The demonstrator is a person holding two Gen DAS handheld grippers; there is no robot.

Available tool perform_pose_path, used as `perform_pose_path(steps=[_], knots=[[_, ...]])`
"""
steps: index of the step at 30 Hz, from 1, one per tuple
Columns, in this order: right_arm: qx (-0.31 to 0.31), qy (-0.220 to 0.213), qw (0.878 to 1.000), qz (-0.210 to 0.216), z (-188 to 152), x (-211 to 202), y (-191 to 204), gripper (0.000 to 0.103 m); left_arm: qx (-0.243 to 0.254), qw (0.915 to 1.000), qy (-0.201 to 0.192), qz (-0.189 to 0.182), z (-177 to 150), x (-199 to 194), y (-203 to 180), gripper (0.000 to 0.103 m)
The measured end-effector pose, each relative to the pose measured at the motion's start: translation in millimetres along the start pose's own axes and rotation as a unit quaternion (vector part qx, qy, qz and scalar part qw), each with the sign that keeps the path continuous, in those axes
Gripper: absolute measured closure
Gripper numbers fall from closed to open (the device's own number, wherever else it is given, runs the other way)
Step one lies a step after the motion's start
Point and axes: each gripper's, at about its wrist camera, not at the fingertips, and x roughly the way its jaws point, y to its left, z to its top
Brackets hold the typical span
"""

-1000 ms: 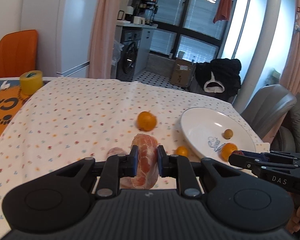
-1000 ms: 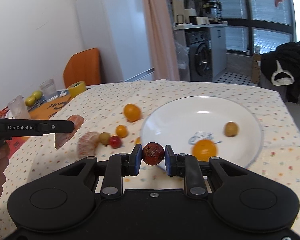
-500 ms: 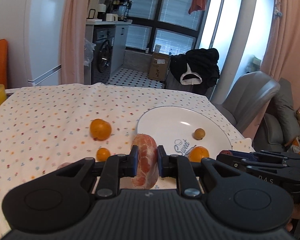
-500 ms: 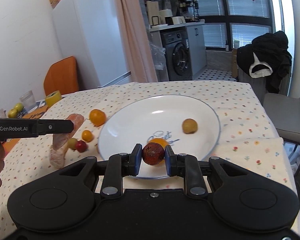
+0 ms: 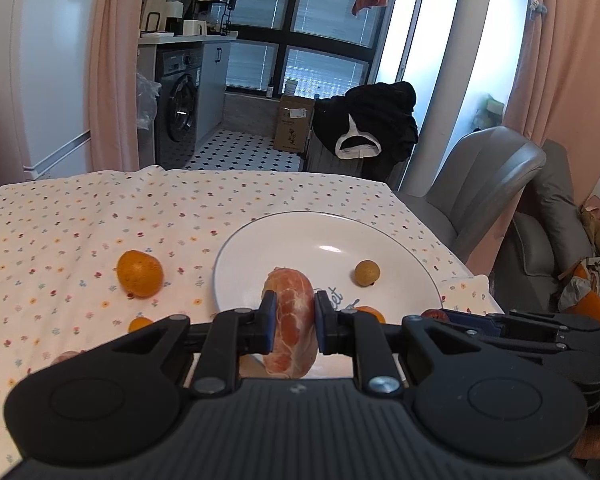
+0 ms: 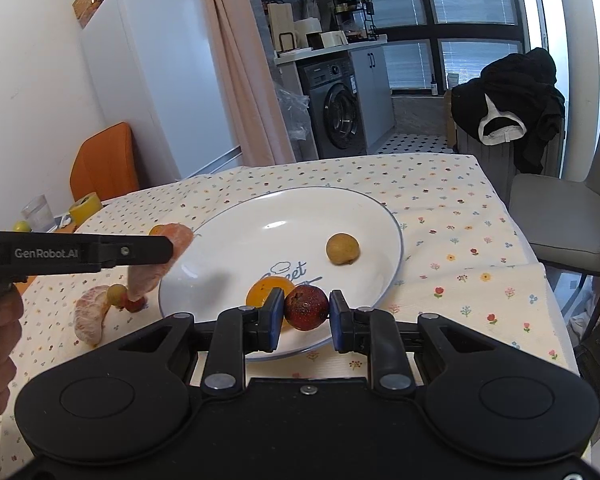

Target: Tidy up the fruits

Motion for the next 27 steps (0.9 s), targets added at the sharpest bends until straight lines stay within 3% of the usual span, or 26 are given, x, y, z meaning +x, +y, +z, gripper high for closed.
perform_pose_path(steps=[6, 11, 16, 20, 27], knots=[[0.004, -0.002, 1.000, 0.005, -0.7, 0.6, -3.1, 0.080, 0.013, 0.9998, 0.002, 0.016, -3.2, 2.2, -5.2, 0.077], [0.007, -0.005, 1.000, 0.007, -0.3, 2.5, -4.6, 0.080, -0.006, 0.9995, -0.004, 0.032, -3.4, -6.8, 6.3, 0.056], [0.008, -0.017, 1.000, 0.001, 3.2, 1.8, -2.4, 0.068, -0.012, 0.9987, -0.006, 0.050, -5.3, -16.2, 15.2, 0.045], [0.011, -0.017, 1.000, 0.005, 3.5, 1.8, -0.8, 0.063, -0.019, 0.9981, -0.012, 0.057, -7.4, -25.7, 23.1, 0.028], [0.012, -0.013, 1.000, 0.013, 0.4, 2.1, 9.0, 0.051, -0.024, 0.9960, -0.025, 0.083, -9.1, -42.1, 38.6, 0.019]])
